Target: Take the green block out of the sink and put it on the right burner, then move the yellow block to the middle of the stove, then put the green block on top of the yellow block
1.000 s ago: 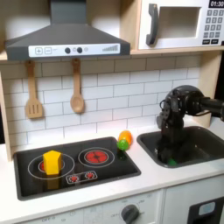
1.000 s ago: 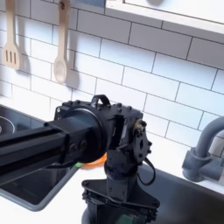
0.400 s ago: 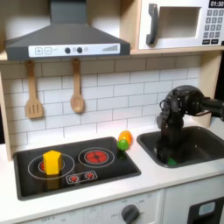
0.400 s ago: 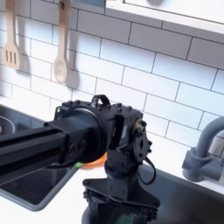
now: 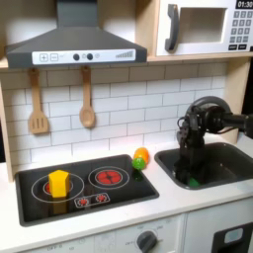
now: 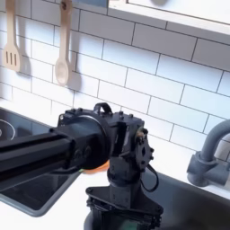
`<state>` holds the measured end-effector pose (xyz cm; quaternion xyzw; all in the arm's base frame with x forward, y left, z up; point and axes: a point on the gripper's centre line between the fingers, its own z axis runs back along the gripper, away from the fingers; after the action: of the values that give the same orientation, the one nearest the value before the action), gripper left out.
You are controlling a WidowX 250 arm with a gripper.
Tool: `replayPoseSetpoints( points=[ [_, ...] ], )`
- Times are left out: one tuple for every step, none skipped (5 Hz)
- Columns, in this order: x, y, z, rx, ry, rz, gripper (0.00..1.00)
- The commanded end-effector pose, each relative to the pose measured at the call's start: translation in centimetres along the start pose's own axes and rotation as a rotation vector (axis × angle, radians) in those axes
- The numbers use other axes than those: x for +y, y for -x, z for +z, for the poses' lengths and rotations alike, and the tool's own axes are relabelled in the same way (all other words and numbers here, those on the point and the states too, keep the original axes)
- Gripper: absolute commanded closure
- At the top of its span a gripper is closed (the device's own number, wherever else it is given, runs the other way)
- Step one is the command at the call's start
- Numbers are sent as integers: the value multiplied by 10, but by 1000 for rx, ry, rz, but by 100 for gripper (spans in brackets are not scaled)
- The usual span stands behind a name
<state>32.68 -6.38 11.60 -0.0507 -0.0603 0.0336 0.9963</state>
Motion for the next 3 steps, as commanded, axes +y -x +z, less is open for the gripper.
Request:
replayPoseSetpoints(
  points=[
    [2, -1, -10, 4, -12, 7, 0],
    [1, 1, -16, -2, -19, -1, 0],
    [2, 1, -23, -15, -43, -8, 0]
  ],
)
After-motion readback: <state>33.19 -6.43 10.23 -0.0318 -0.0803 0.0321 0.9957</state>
